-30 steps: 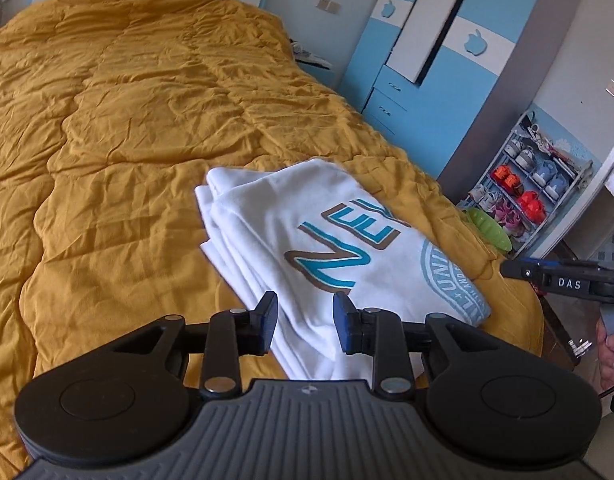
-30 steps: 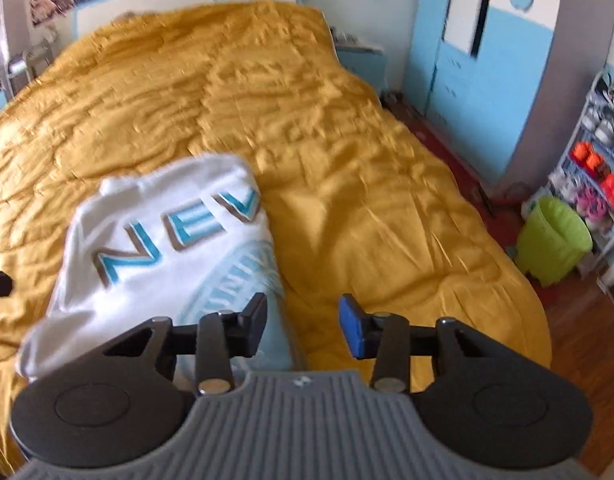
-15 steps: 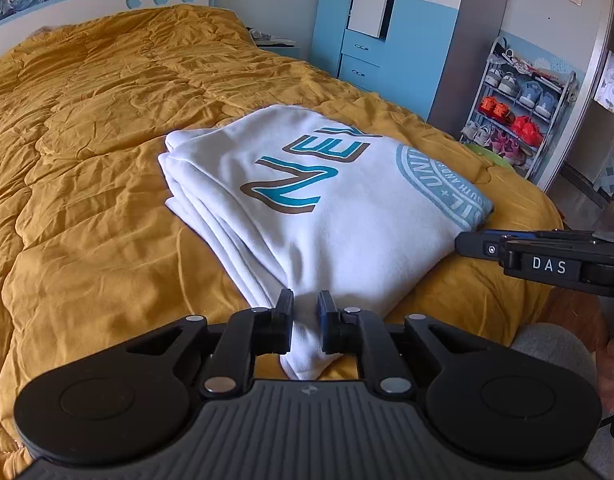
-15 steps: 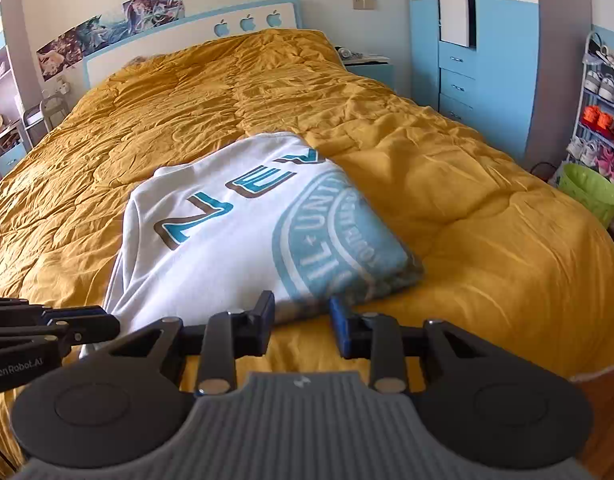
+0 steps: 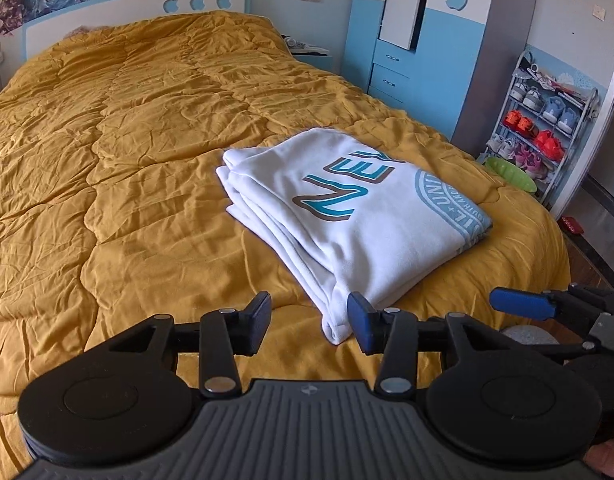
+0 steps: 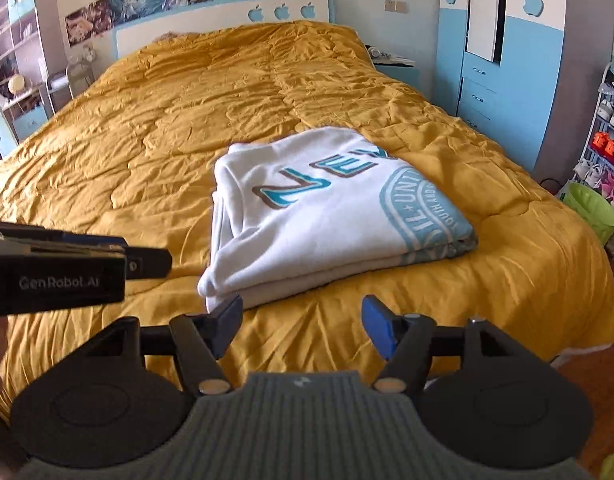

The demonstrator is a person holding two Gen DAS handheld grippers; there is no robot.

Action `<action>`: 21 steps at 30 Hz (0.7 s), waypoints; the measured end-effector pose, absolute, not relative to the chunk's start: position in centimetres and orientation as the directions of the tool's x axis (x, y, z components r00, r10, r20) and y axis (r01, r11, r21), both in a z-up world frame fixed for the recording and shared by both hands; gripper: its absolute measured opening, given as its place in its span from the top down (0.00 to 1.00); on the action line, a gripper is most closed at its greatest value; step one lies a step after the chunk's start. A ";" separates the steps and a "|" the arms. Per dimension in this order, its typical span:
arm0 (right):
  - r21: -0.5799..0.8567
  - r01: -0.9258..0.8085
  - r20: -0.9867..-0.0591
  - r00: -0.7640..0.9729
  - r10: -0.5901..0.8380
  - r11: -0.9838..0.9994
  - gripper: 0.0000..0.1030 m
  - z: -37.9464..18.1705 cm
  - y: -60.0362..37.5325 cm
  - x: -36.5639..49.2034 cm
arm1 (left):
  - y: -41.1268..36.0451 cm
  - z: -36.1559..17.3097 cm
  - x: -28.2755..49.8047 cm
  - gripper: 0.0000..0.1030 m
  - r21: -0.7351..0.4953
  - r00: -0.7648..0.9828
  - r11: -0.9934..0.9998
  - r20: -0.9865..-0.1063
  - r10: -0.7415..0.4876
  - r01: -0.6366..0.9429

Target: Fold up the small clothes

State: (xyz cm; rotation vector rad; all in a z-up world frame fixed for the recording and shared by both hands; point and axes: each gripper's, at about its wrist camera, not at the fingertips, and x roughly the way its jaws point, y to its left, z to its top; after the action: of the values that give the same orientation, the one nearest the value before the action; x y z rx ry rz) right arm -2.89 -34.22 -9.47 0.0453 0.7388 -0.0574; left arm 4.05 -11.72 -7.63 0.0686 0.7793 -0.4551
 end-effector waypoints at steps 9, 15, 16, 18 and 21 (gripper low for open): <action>0.117 0.098 -0.736 0.677 0.020 0.988 0.40 -9.9 -31.5 -3.6 | -10.8 -8.3 2.8 0.31 -0.133 0.577 0.890 -0.718 -0.390 0.436; 0.102 0.121 -0.760 0.650 -0.001 0.987 0.40 -10.3 -31.2 -3.8 | -10.6 -9.1 2.5 0.31 -0.167 0.558 0.897 -0.731 -0.391 0.410; 0.099 0.122 -0.760 0.650 -0.004 0.988 0.40 -10.3 -31.3 -3.8 | -10.7 -9.2 2.6 0.31 -0.178 0.548 0.896 -0.737 -0.396 0.408; 0.094 0.123 -0.762 0.648 -0.008 0.988 0.40 -10.3 -31.3 -3.8 | -10.6 -9.4 2.7 0.31 -0.187 0.539 0.896 -0.743 -0.397 0.402; 0.100 0.116 -0.759 0.651 0.001 0.988 0.40 -10.4 -31.5 -3.7 | -10.6 -9.4 2.5 0.31 -0.176 0.552 0.902 -0.740 -0.385 0.394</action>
State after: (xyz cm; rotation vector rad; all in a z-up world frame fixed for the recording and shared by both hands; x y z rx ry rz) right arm -3.68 -31.48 -10.43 0.1446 0.8608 -0.0659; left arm 2.52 -10.62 -9.39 0.0105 0.8721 -0.4607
